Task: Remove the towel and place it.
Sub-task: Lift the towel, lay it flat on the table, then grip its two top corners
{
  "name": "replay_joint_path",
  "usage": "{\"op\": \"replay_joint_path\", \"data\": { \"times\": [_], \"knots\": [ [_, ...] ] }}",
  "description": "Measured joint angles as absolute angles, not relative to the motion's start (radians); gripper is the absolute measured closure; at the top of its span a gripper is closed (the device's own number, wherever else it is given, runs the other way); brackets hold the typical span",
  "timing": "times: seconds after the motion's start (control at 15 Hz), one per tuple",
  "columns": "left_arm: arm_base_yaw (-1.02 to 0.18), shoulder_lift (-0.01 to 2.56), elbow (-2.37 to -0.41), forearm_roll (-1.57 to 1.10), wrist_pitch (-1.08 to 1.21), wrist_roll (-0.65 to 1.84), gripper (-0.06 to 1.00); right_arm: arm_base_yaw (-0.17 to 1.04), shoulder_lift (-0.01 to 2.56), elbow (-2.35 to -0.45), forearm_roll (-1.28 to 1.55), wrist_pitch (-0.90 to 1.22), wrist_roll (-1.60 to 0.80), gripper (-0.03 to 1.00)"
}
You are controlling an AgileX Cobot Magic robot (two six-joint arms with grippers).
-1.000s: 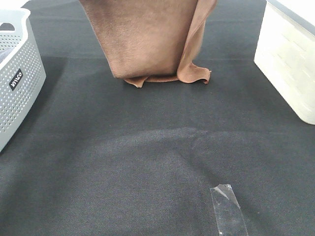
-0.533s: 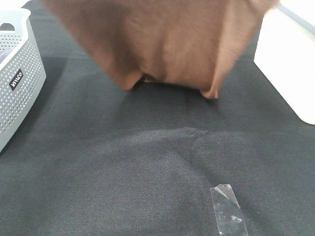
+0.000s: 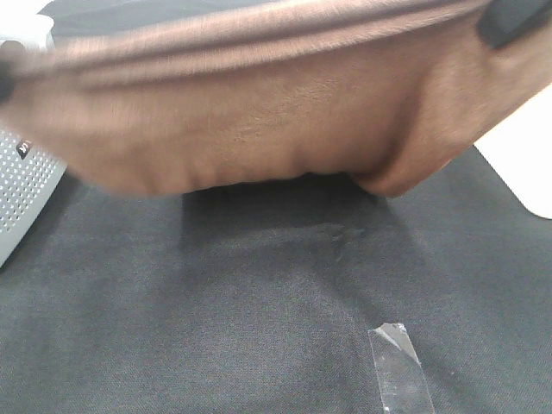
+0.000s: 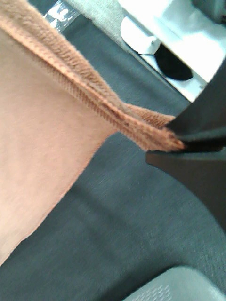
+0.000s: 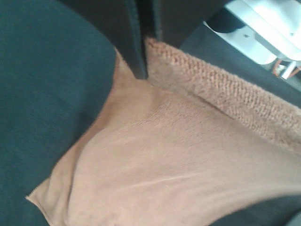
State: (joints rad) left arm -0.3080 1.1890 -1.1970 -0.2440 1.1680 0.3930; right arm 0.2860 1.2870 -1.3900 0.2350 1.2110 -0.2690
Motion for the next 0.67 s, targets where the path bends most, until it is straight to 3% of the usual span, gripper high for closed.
{"op": "replay_joint_path", "data": {
  "times": [0.2, 0.67],
  "knots": [
    [-0.308, 1.114, -1.091, -0.258, 1.153, 0.400, 0.94, 0.289, 1.209, -1.292, 0.275, 1.214, -0.269, 0.97],
    [-0.308, 1.128, -0.911, -0.302, 1.157, 0.422, 0.94, 0.289, 1.181, -0.860, 0.335, 1.153, -0.270, 0.97]
  ]
}}
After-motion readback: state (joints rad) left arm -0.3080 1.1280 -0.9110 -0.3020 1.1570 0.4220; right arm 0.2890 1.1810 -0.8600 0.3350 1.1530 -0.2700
